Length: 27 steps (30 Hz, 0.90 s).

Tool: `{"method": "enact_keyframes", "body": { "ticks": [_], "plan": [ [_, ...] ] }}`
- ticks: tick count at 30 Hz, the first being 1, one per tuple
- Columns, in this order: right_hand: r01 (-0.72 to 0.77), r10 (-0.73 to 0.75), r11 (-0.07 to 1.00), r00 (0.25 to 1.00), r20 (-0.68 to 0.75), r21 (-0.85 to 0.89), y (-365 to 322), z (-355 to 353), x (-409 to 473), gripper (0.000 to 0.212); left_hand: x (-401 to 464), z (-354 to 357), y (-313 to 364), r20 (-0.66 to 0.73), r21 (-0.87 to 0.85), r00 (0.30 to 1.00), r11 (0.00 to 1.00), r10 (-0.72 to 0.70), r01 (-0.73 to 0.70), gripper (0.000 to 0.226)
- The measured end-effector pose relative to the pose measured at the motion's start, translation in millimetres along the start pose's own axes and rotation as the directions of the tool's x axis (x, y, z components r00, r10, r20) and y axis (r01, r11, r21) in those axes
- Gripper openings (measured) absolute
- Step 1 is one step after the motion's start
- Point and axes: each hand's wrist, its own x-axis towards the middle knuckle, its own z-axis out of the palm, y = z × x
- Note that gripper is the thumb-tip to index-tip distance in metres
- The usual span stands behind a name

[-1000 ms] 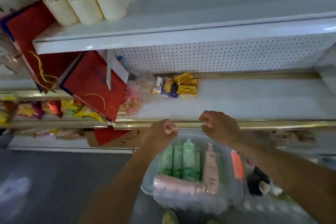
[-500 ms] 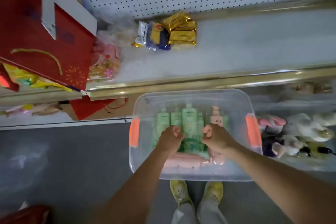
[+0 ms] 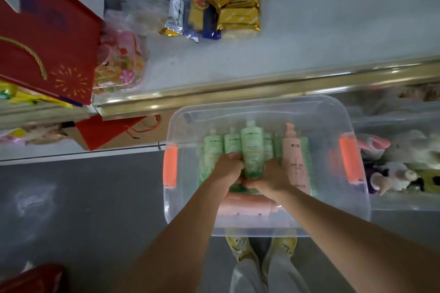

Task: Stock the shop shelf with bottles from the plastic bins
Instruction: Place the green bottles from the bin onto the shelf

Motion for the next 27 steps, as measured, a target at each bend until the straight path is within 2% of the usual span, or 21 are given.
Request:
{"method": "enact_keyframes", "body": {
  "ticks": [3, 5, 9, 13, 16, 18, 20, 27],
  "plan": [
    [-0.027, 0.027, 1.0, 1.0, 0.009, -0.009, -2.6, -4.0, -3.1, 0.035, -2.5, -3.1, 0.7, 0.046, -0.061, 0.999, 0.998, -0.027, 0.03, 0.025],
    [-0.039, 0.038, 0.999, 0.999, 0.035, 0.023, -4.6, -12.4, -7.4, 0.027, -4.5, -3.4, 2.3, 0.06, -0.086, 0.998, 0.996, -0.026, 0.031, 0.015],
    [-0.091, 0.075, 0.99, 0.987, 0.144, 0.105, -9.0, -30.8, -23.8, 0.04, -8.9, -4.0, 18.3, 0.024, -0.187, 1.0, 0.982, -0.001, 0.006, 0.031],
    [-0.009, -0.012, 0.993, 0.982, 0.188, 0.114, -13.0, -42.5, -45.3, 0.075, -27.1, -14.0, 46.1, -0.02, -0.293, 0.997, 0.953, 0.072, -0.075, 0.04],
    [0.071, -0.096, 0.987, 0.98, 0.172, 0.145, -21.7, -53.9, -64.3, 0.081, -52.6, -22.2, 63.8, -0.038, -0.304, 0.989, 0.942, 0.141, -0.146, 0.041],
    [0.116, -0.148, 0.975, 0.976, 0.162, 0.189, -32.6, -65.8, -82.5, 0.081, -71.2, -28.0, 77.4, -0.049, -0.329, 0.982, 0.925, 0.182, -0.188, 0.039],
    [0.155, -0.187, 0.966, 0.971, 0.149, 0.206, -45.0, -80.5, -105.6, 0.071, -91.6, -33.6, 91.0, -0.06, -0.369, 0.971, 0.899, 0.231, -0.237, 0.036],
    [0.353, -0.37, 0.919, 0.926, 0.071, 0.178, -83.8, -125.9, -171.7, 0.059, -174.0, -51.5, 136.5, -0.178, -0.418, 0.896, 0.793, 0.407, -0.444, 0.031]
  ]
}}
